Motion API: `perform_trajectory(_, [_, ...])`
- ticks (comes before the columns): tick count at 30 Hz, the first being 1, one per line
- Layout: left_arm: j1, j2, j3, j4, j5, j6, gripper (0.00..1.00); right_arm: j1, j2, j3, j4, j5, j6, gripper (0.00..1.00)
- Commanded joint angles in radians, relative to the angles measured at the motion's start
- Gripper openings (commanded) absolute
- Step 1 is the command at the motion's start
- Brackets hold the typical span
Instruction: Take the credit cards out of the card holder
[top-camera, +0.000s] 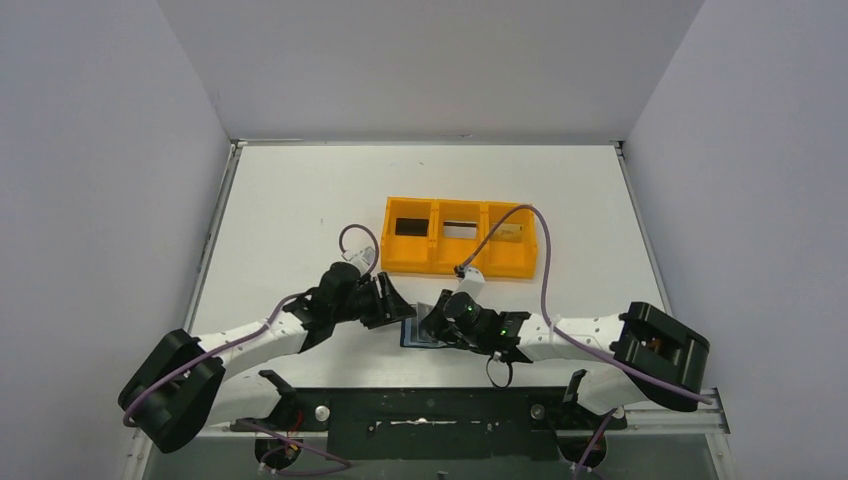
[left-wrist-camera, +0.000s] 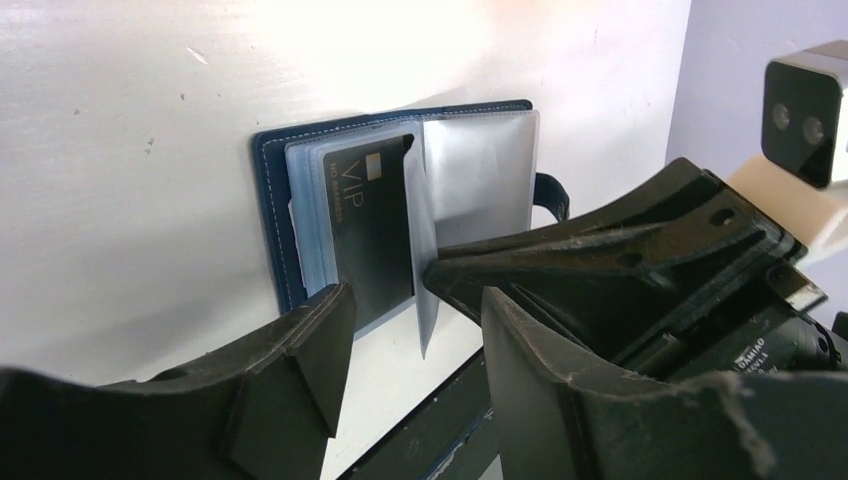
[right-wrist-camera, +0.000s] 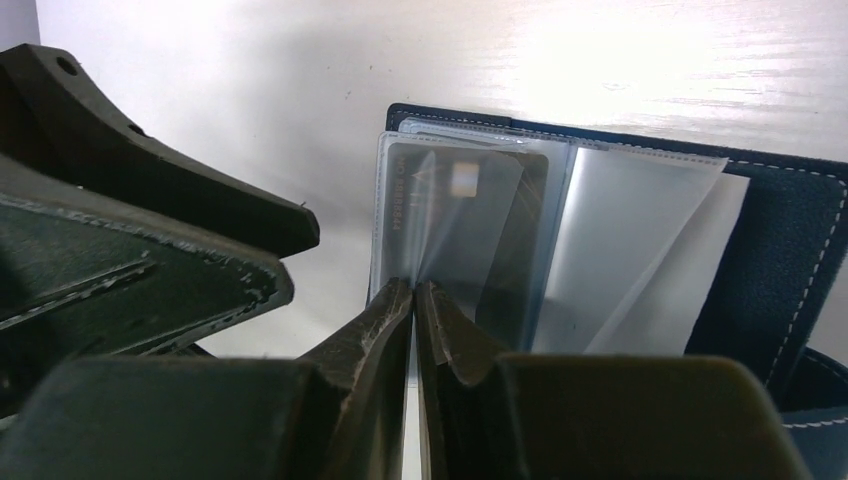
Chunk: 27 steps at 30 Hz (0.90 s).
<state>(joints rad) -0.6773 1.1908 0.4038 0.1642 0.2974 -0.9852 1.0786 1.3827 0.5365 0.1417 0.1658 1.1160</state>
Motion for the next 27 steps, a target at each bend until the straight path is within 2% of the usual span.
perform_trajectory(1, [-0.010, 0.037, 0.034, 0.116, -0.028, -0.023, 0.47, -0.006, -0.046, -0.014, 0.078, 0.012, 0.014, 0.09])
perform_trajectory(11, [-0.019, 0.175, 0.106, 0.145, -0.042, -0.041, 0.42, -0.008, -0.046, -0.027, 0.093, 0.011, 0.020, 0.09])
perform_trajectory(23, [-0.042, 0.274, 0.149, 0.129, -0.044, -0.030, 0.27, -0.010, -0.056, -0.041, 0.108, 0.009, 0.024, 0.10])
perform_trajectory(25, [-0.048, 0.289, 0.156, 0.128, -0.038, -0.025, 0.22, -0.010, -0.058, -0.041, 0.105, 0.004, 0.024, 0.12])
perform_trajectory(27, [-0.055, 0.294, 0.162, 0.124, -0.044, -0.023, 0.19, -0.009, -0.064, -0.032, 0.091, 0.000, 0.023, 0.20])
